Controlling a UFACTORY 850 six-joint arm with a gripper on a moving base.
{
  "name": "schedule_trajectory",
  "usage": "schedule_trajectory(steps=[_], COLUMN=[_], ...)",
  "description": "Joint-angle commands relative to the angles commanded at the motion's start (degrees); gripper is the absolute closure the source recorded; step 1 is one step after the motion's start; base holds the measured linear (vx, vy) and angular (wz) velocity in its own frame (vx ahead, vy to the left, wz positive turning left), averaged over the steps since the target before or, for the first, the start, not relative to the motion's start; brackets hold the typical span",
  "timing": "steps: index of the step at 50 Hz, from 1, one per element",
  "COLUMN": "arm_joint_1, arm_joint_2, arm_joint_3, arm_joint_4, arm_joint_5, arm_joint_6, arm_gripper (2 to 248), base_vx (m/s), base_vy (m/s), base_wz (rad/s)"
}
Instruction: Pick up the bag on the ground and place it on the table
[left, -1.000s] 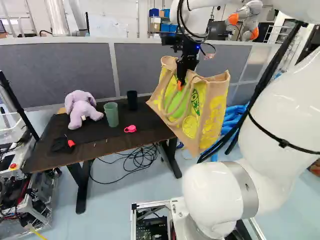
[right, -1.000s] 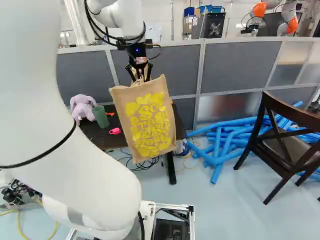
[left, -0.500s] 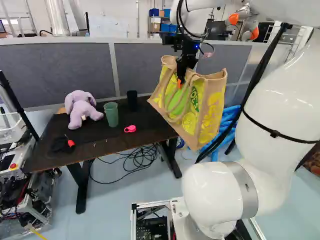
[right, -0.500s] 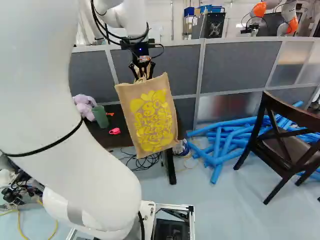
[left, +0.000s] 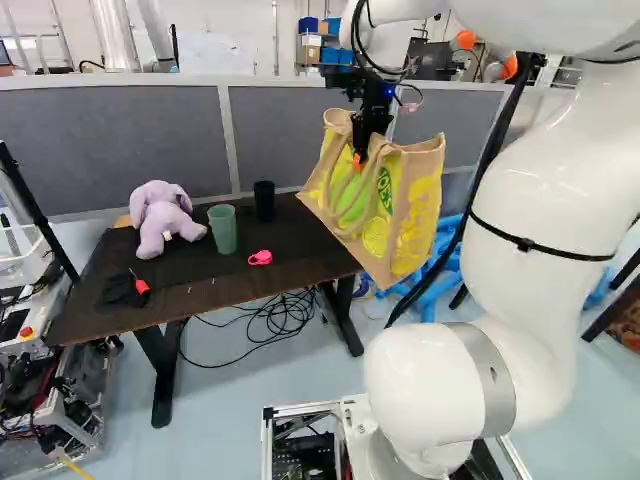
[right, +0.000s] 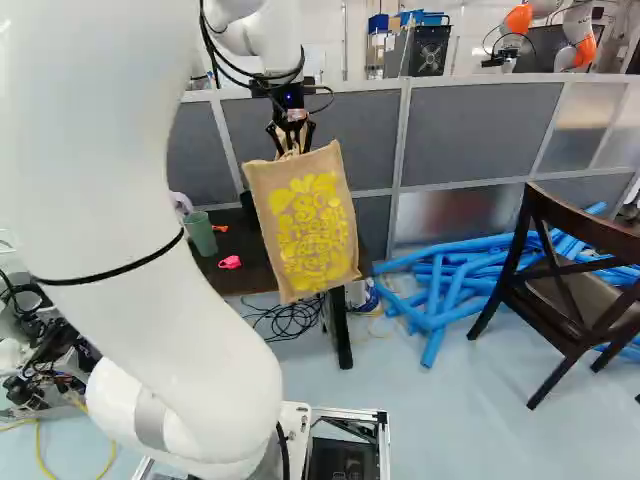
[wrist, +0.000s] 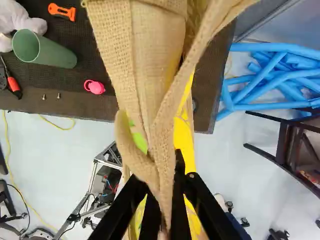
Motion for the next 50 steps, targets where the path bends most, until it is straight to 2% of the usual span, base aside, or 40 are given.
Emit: schedule_trajectory(steps=[31, 50], arm_joint_1=[-0.1, -0.9], arm_joint_2=[-5.1, -10.0], arm_joint_3=[-5.8, -8.7], arm_joint_4=[0.0, 0.0], arm_joint_5=[0.0, 0.0], arm_joint_6=[0.0, 0.0], arm_gripper=[228, 228], base_vx=[0.000, 0.000], base_vy=[0.000, 0.000], base_wz=[0.000, 0.000])
